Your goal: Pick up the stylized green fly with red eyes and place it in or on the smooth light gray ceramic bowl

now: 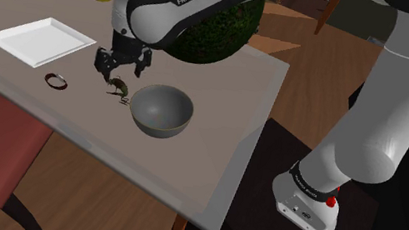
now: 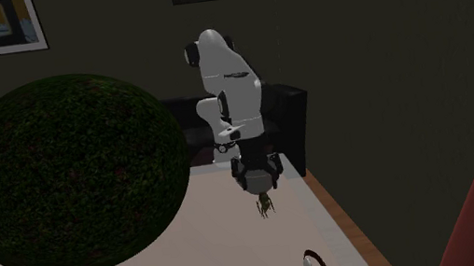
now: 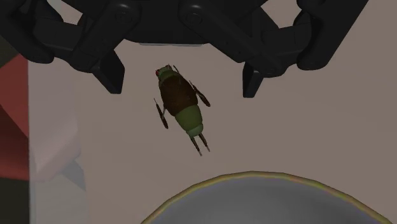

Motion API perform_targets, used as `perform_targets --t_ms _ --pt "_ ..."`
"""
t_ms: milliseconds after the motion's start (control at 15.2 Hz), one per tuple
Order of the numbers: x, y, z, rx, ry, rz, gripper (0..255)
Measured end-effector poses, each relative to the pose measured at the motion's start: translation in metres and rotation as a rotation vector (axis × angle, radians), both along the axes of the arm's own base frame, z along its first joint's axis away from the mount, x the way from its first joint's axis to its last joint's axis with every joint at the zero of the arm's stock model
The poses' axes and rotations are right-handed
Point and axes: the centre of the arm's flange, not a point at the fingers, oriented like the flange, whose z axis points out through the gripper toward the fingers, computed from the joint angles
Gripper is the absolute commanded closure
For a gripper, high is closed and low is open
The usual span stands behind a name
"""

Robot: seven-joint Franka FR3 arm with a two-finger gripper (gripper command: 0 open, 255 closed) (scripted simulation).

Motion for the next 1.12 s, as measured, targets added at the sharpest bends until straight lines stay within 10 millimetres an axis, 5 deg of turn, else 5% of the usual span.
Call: perform_targets --t_ms 396,792,858,1122 --pt "0.006 0.004 -0.029 0.001 -0.001 -0.001 0" --pt "0.007 0.005 -0.034 0.001 -0.001 -0.001 0" --pt "0.007 0.005 -0.034 0.001 -0.001 -0.001 255" --pt "0.007 0.005 -0.034 0.001 -0.001 -0.001 255"
